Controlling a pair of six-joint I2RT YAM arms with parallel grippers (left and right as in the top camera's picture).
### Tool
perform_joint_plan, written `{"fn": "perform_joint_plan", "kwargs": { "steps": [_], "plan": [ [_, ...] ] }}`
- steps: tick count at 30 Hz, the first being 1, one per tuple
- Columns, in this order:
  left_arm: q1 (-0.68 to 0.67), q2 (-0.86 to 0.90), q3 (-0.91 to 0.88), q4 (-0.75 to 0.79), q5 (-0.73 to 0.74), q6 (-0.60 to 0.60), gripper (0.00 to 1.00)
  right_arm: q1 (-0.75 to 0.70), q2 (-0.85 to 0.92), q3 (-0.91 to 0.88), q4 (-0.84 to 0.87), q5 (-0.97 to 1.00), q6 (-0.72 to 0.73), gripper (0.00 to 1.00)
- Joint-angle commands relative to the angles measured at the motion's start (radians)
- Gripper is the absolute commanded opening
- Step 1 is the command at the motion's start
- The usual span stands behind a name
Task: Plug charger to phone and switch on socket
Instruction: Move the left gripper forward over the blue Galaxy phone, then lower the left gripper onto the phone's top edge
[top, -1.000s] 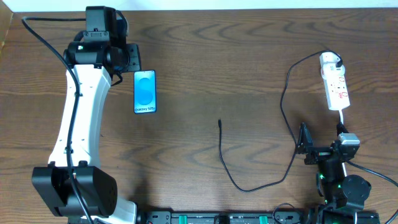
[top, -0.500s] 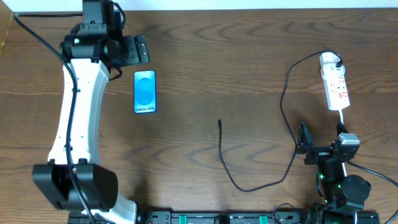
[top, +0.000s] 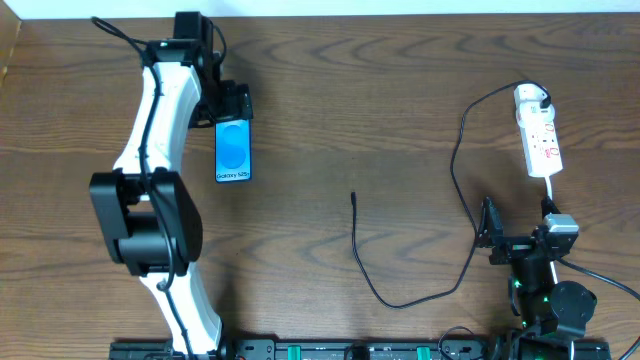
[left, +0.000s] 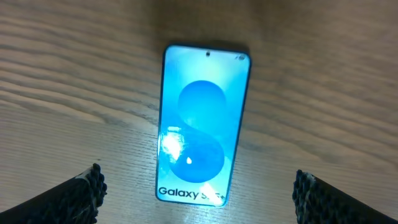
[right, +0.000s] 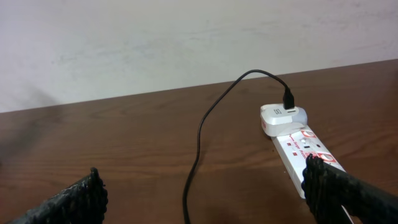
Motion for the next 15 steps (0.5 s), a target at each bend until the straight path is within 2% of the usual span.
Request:
{"fn": "perform_joint_plan", "kwargs": {
  "steps": [1, 15],
  "plan": [
    [0.002, 0.034, 0.016, -0.011, -0.005, 0.024, 0.98, 0.004, -0.006, -0.001, -0.005, 0.004, 0.004, 0.99],
    [0.000, 0.143, -0.019, 0.006, -0.005, 0.024, 0.98, 0.004, -0.006, -0.001, -0.005, 0.004, 0.004, 0.99]
  ]
}}
